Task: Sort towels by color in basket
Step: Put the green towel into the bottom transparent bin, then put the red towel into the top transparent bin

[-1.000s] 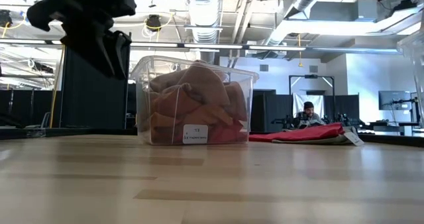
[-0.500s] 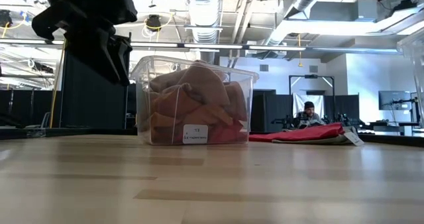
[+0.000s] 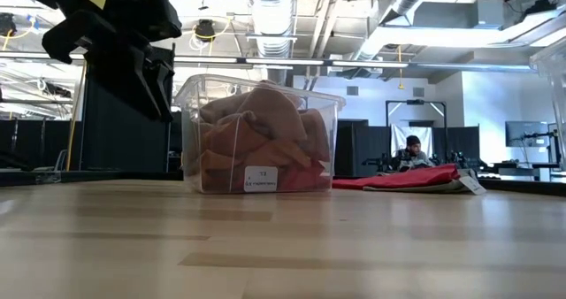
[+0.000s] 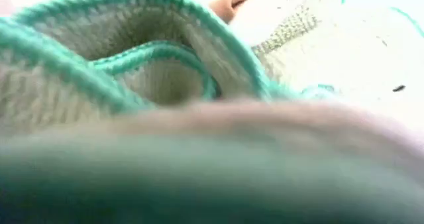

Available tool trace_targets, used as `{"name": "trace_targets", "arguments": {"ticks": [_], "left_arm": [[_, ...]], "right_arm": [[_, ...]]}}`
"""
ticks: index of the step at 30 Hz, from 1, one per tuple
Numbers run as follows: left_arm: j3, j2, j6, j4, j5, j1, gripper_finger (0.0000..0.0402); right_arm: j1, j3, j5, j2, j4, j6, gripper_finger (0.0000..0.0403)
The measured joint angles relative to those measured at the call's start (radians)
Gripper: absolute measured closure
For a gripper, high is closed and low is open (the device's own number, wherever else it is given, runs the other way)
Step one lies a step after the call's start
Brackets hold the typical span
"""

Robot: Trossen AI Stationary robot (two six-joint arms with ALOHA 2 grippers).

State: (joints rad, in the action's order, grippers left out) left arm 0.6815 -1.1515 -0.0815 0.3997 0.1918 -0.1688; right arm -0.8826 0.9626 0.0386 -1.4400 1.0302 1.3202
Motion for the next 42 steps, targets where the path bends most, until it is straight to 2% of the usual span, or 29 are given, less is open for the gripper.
{"name": "trace_targets", "arguments": {"ticks": [8, 17, 25, 29, 35, 42], "left_arm": [[0.000, 0.000, -0.006, -0.004, -0.001, 0.000, 0.0262], [0.000, 0.000, -0.009, -0.007, -0.001, 0.000, 0.0262], [0.000, 0.000, -0.006, -0.007, -0.001, 0.000, 0.0262], [0.000, 0.000, -0.006, -0.009, -0.001, 0.000, 0.0262], [0.000, 0.000, -0.010, -0.034, -0.001, -0.001, 0.0262], [0.000, 0.000, -0.049, -0.078, -0.001, -0.034, 0.0262]], "right_arm": [[0.033, 0.094, 0.001, 0.166, 0.073, -0.020, 0.0240], [0.023, 0.106, 0.025, 0.328, 0.090, -0.012, 0.0241], [0.023, 0.107, 0.134, 0.439, 0.092, -0.039, 0.0241], [0.048, 0.108, 0.284, 0.475, 0.092, -0.119, 0.0241], [0.179, 0.108, 0.515, 0.478, 0.086, -0.247, 0.0241], [0.447, 0.108, 0.540, 0.417, -0.057, -0.487, 0.0241]]}}
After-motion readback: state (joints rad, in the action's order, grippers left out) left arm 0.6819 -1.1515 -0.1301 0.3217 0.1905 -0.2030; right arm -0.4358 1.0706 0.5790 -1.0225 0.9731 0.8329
